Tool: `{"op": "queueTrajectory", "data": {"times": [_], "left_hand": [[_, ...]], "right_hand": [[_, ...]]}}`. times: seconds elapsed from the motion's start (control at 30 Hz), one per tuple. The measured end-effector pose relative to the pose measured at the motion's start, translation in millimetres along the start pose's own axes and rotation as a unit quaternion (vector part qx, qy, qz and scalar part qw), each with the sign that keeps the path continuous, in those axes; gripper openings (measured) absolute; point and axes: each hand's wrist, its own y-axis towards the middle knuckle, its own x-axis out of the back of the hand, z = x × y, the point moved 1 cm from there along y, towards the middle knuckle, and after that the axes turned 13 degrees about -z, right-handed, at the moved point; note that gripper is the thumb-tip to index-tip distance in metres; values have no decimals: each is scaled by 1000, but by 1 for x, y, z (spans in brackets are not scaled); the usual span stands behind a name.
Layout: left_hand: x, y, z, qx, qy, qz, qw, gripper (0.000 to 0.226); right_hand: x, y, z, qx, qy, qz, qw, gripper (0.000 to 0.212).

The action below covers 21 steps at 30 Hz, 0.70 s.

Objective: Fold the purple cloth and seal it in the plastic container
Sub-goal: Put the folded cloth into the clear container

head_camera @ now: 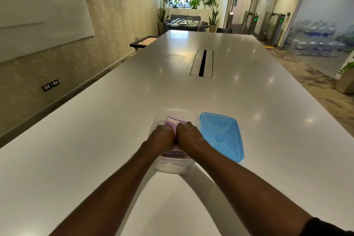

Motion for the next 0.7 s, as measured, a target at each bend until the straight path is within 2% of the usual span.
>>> {"op": "queueTrajectory", "data": {"times": [0.07, 0.1, 0.2, 0.27, 0.33, 0.43, 0.5, 0.57, 0.7], "left_hand": [[6, -1, -4, 16, 2, 13, 1000, 23], [11, -2, -5, 15, -16, -7, 1000, 19], [27, -13, -5, 21, -93, -106, 990, 21], [35, -26, -9, 22, -124, -187, 974, 31], [40, -43, -19, -8, -159, -262, 952, 34], [39, -73, -47, -121, -204, -334, 912, 31], [22, -85, -66, -182, -207, -315, 908, 34], [-4, -96, -83, -195, -226, -223, 928, 41], [-64, -106, -101, -221, -194, -152, 944, 47]], "right_hand": [[11, -5, 3, -3, 31, -37, 999, 20], [17, -8, 2, -10, 55, -74, 996, 16], [35, -28, -17, -50, 141, -231, 961, 13], [41, -45, -49, -90, 164, -287, 940, 19], [39, -63, -87, -121, 128, -275, 945, 20], [25, -85, -133, -123, 44, -170, 977, 32], [14, -97, -148, -90, 8, -103, 991, 42], [6, -108, -156, -62, -23, -82, 994, 38], [0, -129, -163, -41, -40, -147, 988, 20]]}}
